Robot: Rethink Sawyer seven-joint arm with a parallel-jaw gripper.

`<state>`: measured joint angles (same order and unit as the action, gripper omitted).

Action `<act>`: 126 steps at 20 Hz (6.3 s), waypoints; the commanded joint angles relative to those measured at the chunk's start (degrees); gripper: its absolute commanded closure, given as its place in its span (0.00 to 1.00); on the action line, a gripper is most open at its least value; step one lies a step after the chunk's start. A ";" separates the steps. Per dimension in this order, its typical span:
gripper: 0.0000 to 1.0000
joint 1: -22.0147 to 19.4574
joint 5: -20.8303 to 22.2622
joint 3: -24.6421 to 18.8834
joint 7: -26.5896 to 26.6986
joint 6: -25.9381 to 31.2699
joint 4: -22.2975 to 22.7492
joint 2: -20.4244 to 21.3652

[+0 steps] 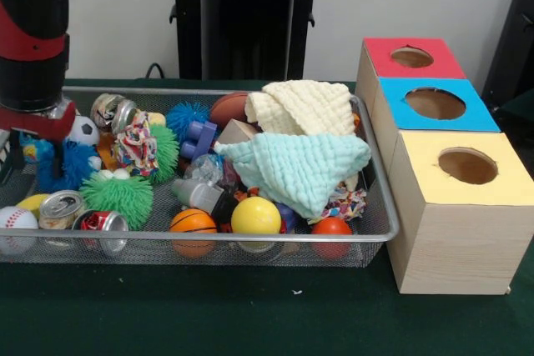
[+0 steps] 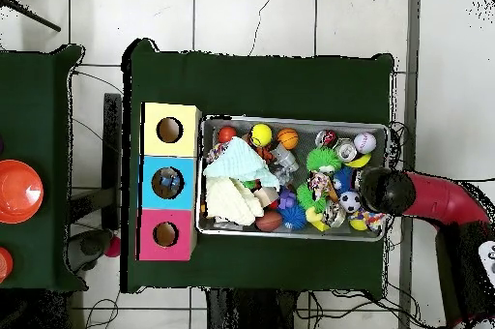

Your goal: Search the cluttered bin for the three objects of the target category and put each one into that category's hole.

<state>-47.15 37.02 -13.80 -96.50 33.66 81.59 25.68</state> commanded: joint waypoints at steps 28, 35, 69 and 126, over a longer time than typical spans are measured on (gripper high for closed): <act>0.00 0.03 -17.68 -9.32 -5.71 -3.55 15.86 4.60; 0.00 3.90 -17.98 -7.62 -9.44 -8.07 18.34 4.79; 0.00 28.51 -5.56 19.86 0.06 -5.38 3.02 -2.76; 0.00 10.72 -19.91 -1.88 -5.81 -19.64 14.02 -2.04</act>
<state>-34.78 20.79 -6.55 -96.56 5.61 91.33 25.22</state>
